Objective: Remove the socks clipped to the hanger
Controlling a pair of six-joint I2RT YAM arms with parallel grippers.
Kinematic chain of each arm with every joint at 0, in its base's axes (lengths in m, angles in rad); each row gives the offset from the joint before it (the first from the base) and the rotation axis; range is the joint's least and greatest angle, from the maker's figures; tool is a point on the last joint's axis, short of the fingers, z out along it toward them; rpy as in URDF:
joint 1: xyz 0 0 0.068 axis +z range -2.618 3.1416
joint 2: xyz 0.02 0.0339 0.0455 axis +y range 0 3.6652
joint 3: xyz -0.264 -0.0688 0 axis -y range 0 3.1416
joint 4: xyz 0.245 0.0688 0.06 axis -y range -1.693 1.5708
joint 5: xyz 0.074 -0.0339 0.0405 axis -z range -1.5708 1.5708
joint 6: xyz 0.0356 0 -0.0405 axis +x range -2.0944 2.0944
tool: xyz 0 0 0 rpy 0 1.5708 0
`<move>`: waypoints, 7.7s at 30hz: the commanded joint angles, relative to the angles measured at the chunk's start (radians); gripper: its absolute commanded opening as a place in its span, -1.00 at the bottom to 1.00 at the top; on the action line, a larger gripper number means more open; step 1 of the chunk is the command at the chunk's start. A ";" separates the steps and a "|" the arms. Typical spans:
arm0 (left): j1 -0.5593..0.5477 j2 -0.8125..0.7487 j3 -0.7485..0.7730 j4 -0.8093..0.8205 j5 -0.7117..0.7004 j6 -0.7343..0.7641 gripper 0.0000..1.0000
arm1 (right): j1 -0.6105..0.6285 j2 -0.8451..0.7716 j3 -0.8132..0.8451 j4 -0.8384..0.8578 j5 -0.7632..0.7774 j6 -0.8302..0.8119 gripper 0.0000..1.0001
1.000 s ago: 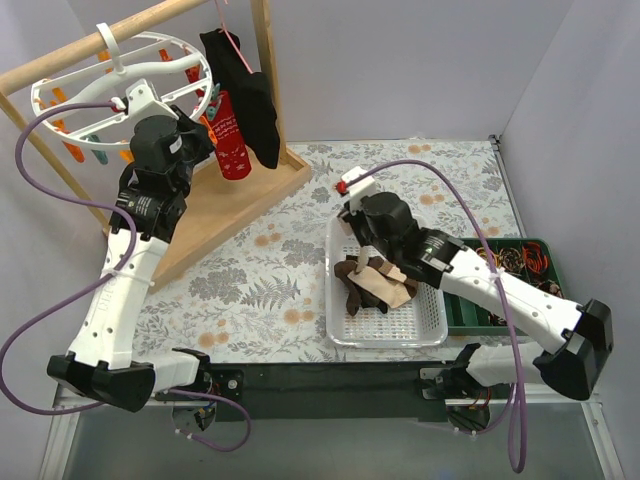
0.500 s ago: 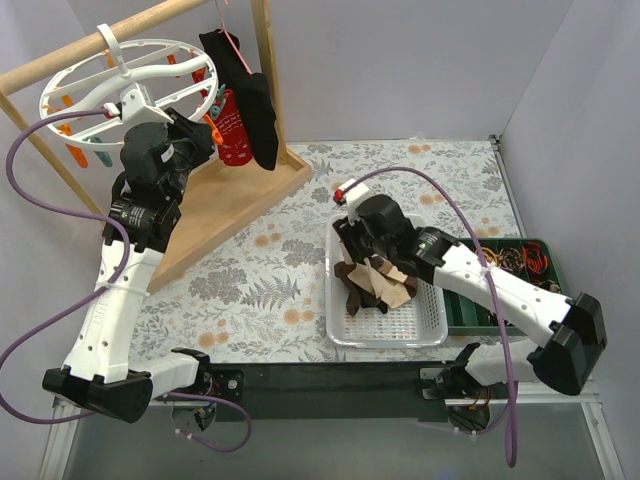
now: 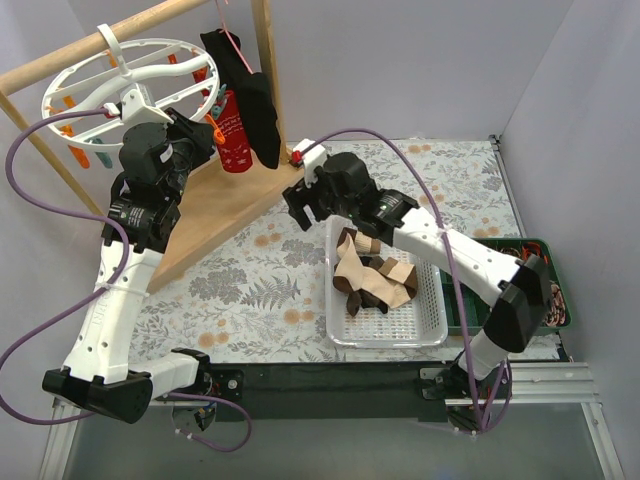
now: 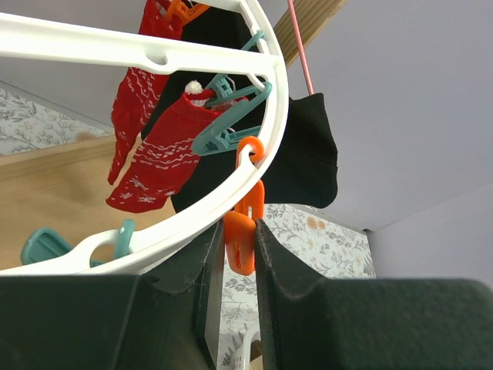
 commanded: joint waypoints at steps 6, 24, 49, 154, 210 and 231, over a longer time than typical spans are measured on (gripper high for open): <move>-0.005 -0.032 0.002 -0.010 0.068 -0.008 -1.00 | 0.000 0.345 0.351 0.356 -0.218 0.024 0.76; -0.005 -0.033 0.001 -0.011 0.106 -0.020 -1.00 | -0.045 0.657 0.641 0.557 -0.130 0.004 0.87; -0.003 -0.033 0.002 -0.027 0.134 -0.008 -1.00 | -0.082 0.814 0.756 0.786 -0.368 0.056 -0.16; -0.003 0.171 0.183 -0.134 -0.245 -0.100 -0.05 | 0.325 0.100 0.285 0.244 0.263 -0.334 -0.97; -0.005 0.020 0.070 0.010 -0.032 -0.035 0.10 | 0.294 0.039 0.206 0.261 0.263 -0.300 -0.97; -0.003 0.181 0.235 -0.277 -0.214 -0.178 0.39 | 0.296 0.039 0.201 0.302 0.190 -0.533 -0.97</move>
